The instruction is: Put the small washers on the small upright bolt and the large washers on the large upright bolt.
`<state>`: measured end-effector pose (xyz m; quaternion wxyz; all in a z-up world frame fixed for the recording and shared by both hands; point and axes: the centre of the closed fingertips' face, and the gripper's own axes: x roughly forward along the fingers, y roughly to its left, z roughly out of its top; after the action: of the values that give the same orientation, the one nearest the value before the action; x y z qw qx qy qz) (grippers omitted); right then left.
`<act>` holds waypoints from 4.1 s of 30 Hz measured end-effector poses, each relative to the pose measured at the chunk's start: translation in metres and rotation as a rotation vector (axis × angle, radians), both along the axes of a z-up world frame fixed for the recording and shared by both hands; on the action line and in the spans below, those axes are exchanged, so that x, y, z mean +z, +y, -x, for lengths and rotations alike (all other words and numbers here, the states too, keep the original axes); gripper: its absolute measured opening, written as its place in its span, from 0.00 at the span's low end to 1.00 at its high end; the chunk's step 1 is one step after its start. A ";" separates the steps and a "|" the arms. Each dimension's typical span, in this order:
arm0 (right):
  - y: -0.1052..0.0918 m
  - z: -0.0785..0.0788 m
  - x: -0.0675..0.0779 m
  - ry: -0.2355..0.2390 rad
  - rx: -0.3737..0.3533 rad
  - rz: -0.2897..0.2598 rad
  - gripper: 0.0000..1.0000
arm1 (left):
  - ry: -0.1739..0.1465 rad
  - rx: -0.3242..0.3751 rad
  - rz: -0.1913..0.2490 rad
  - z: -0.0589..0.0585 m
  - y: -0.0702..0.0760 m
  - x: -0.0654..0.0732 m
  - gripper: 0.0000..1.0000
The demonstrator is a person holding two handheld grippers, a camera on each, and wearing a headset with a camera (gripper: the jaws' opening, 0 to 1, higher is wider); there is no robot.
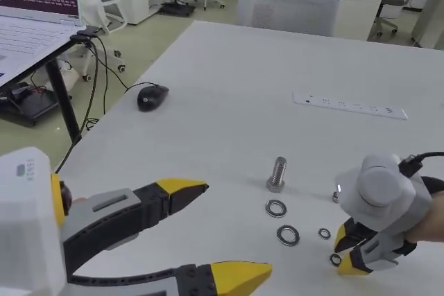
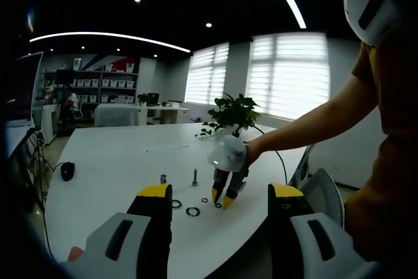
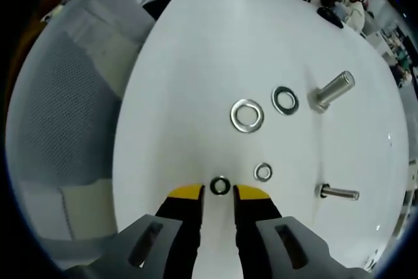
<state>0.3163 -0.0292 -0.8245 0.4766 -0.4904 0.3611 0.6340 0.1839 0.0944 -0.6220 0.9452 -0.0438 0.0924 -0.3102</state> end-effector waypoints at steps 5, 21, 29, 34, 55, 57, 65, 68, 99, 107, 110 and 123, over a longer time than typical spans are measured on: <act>0.000 0.001 -0.001 -0.011 0.006 0.007 0.19 | -0.002 -0.002 0.002 0.000 0.001 -0.001 0.58; 0.003 0.001 -0.002 -0.019 0.003 0.030 0.13 | -0.008 0.003 0.005 0.001 0.001 0.000 0.58; 0.003 0.001 -0.002 -0.009 -0.012 0.016 0.12 | -0.003 0.007 0.001 0.002 -0.001 -0.002 0.58; 0.002 0.001 0.003 -0.012 0.004 0.021 0.12 | 0.000 0.007 -0.001 0.001 -0.002 -0.002 0.58; -0.007 -0.063 0.070 -0.117 -0.021 -0.001 0.12 | 0.001 -0.004 -0.002 -0.006 -0.009 -0.002 0.58; -0.004 -0.073 0.080 -0.133 -0.034 -0.012 0.12 | -0.001 -0.006 0.000 -0.007 -0.010 -0.001 0.58; 0.005 -0.097 0.094 -0.172 -0.028 -0.007 0.12 | 0.005 -0.005 0.002 -0.011 -0.010 -0.002 0.58; 0.009 -0.101 0.092 -0.169 -0.026 -0.001 0.12 | 0.005 -0.002 0.003 -0.013 -0.009 -0.001 0.58; 0.015 -0.119 0.060 -0.126 -0.028 0.035 0.12 | 0.035 0.030 0.008 -0.022 0.002 -0.012 0.58; 0.011 -0.118 0.044 -0.108 -0.037 0.054 0.12 | 0.036 0.035 0.010 -0.022 -0.001 -0.009 0.58; 0.012 -0.118 0.038 -0.102 -0.035 0.052 0.12 | 0.039 0.037 0.009 -0.022 -0.001 -0.010 0.58; 0.013 -0.120 0.020 -0.090 -0.048 0.041 0.13 | 0.045 0.046 0.009 -0.021 -0.002 -0.008 0.58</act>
<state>0.4364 -0.0164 -0.8041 0.4971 -0.5196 0.3639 0.5920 0.2044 0.0923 -0.6296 0.9496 -0.0572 0.1110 -0.2875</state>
